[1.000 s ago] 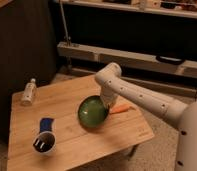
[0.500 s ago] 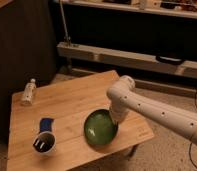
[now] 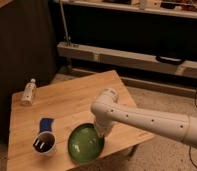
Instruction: Drag the ceramic bowl in a circle
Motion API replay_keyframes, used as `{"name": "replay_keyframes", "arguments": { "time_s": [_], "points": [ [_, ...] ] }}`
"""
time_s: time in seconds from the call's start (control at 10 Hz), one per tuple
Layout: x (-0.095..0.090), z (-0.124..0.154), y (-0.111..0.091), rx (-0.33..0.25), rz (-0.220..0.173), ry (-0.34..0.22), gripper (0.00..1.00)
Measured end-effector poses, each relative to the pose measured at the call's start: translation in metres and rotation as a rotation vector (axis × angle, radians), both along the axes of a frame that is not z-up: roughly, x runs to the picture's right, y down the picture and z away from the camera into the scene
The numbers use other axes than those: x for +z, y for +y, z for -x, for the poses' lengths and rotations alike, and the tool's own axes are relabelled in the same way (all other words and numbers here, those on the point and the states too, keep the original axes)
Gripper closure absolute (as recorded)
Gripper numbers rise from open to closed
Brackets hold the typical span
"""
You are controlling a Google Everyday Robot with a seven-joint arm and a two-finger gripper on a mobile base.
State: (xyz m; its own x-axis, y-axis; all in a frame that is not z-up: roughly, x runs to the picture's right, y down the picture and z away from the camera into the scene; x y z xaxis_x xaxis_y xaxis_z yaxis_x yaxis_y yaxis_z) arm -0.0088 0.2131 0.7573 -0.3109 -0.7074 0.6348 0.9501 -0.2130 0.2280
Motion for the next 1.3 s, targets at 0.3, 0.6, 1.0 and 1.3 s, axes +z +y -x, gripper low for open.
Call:
{"name": "replay_keyframes", "arguments": {
  "time_s": [0.3, 0.6, 1.0, 1.3],
  "points": [
    [0.041, 0.044, -0.038, -0.028, -0.011, 0.013, 1.0],
    [0.088, 0.041, -0.083, -0.023, -0.044, 0.091, 1.0],
    [0.124, -0.007, -0.134, 0.066, -0.087, 0.221, 1.0],
    [0.131, -0.04, -0.127, 0.112, -0.066, 0.254, 1.0]
  ]
}}
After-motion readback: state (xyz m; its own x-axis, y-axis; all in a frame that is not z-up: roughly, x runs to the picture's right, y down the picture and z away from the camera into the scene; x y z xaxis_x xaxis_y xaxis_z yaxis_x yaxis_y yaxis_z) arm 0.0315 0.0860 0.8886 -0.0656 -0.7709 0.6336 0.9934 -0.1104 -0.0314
